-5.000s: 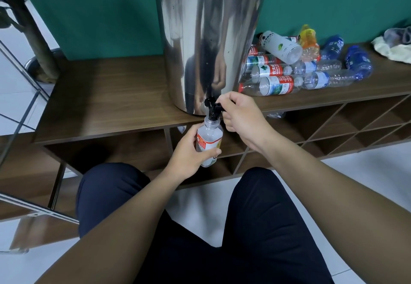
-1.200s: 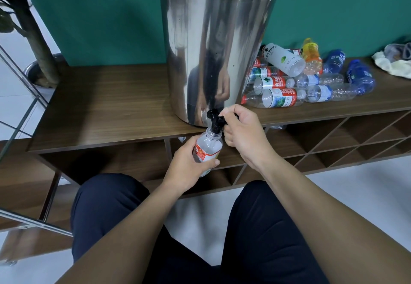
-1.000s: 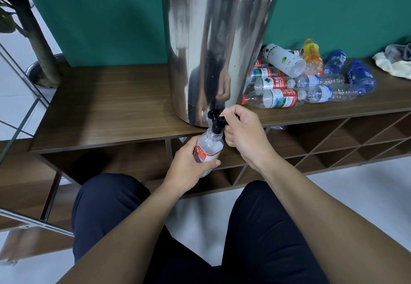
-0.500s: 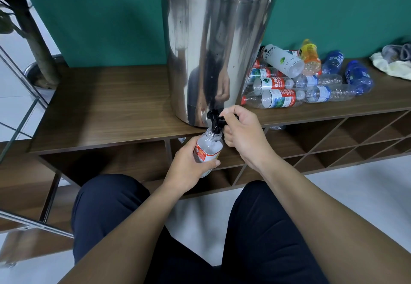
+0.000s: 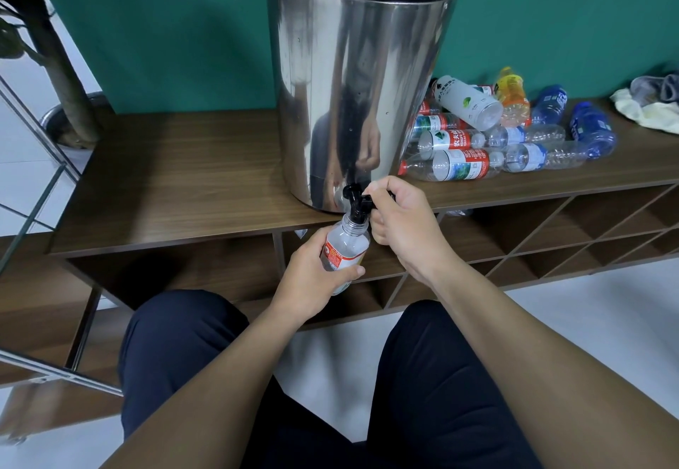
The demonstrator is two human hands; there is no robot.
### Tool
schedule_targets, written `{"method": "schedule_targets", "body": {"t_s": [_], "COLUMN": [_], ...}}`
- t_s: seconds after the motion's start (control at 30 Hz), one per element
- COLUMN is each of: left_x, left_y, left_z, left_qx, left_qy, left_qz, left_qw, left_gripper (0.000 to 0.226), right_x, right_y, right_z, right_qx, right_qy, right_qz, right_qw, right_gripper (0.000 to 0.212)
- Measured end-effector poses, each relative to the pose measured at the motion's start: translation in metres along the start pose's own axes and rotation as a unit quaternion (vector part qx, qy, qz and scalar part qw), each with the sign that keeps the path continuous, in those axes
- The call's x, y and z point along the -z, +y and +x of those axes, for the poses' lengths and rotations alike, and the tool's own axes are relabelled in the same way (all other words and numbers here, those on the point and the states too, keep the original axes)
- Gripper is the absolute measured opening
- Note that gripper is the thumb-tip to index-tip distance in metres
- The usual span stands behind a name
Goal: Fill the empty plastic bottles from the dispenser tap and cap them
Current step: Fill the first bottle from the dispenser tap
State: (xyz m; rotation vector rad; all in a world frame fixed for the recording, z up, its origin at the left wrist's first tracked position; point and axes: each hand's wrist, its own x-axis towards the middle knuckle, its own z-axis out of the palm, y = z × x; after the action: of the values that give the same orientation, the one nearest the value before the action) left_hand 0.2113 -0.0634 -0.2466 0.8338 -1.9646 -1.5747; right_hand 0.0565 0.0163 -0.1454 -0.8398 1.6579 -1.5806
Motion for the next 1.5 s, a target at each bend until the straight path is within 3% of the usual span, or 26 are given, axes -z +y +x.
{"method": "schedule_targets", "body": {"t_s": [0.7,0.93,1.5], "left_x": [-0.0009,-0.0011,-0.0003], "left_y": [-0.0006,-0.001,0.0006], "left_z": [0.0006,0.0007,-0.0003], "left_qx": [0.002,0.003,0.004], "left_qy": [-0.006,-0.009,-0.007], "left_qz": [-0.005,0.001,0.018], "left_qw": [1.0,1.0,1.0], "left_gripper": [0.078,0.079,0.078], "right_x": [0.0015,0.0021,0.0029], "right_y": [-0.0005,0.0029,0.0033], "right_z": [0.0001,0.0031,0.0028], "right_qx": [-0.005,-0.004,-0.005], "right_qy": [-0.007,-0.001,-0.011], "right_qz": [-0.009,-0.011,-0.004], "right_qw": [1.0,1.0,1.0], "right_gripper": [0.024,0.034,0.025]}}
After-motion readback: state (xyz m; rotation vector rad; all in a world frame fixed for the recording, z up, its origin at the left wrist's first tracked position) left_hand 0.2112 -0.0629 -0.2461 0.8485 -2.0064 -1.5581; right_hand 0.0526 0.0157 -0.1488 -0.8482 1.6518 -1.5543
